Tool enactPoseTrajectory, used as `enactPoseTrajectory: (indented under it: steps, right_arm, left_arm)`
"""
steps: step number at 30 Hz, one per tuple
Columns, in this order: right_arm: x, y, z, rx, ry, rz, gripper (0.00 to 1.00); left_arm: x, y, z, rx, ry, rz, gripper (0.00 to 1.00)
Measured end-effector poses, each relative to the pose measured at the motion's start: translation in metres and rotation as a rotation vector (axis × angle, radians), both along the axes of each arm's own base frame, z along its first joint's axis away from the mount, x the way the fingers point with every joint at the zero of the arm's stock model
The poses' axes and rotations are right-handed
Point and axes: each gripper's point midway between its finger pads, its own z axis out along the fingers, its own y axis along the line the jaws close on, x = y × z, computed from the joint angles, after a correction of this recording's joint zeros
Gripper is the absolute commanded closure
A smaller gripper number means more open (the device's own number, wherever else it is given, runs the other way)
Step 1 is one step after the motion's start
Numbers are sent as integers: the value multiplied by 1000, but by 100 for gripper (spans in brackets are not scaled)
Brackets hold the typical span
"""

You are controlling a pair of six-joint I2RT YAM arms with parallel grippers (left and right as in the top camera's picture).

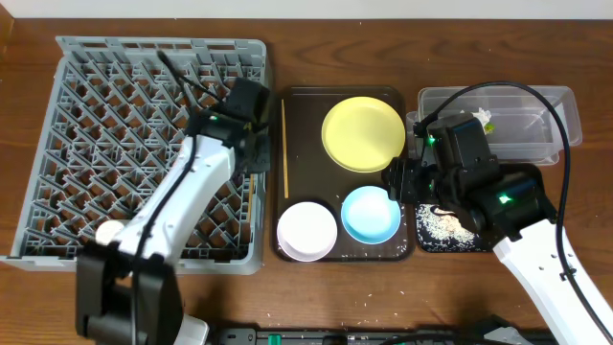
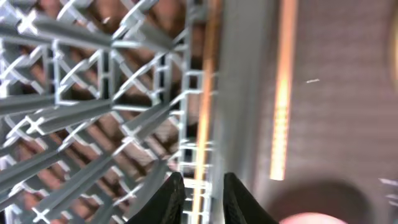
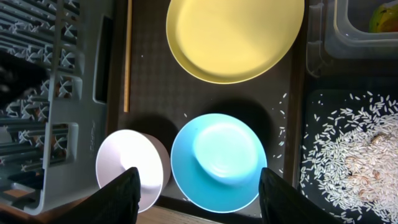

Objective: Sort waste into correct bins and load items into the dishwasher
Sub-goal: 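Grasp a wooden chopstick with the left gripper and place it in the rack, then grasp the second chopstick with the left gripper and place it in the rack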

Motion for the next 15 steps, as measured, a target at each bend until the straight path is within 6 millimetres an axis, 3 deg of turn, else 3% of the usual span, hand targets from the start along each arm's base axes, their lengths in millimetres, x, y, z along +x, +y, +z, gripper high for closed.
enactPoseTrajectory:
  steps: [4, 7, 10, 14, 15]
  right_arm:
    - [1, 0, 1, 2, -5, 0, 37]
    - [3, 1, 2, 6, -14, 0, 36]
    - [3, 1, 2, 6, -14, 0, 36]
    - [3, 1, 2, 6, -14, 0, 35]
    - [3, 1, 2, 6, -14, 0, 36]
  left_arm:
    - [11, -37, 48, -176, -143, -80, 73]
    - [16, -63, 60, -212, -203, -156, 73]
    - [19, -78, 32, -144, -167, -196, 73]
    - [29, -70, -30, -25, -65, -140, 73]
    - [30, -68, -38, -15, -54, -131, 73]
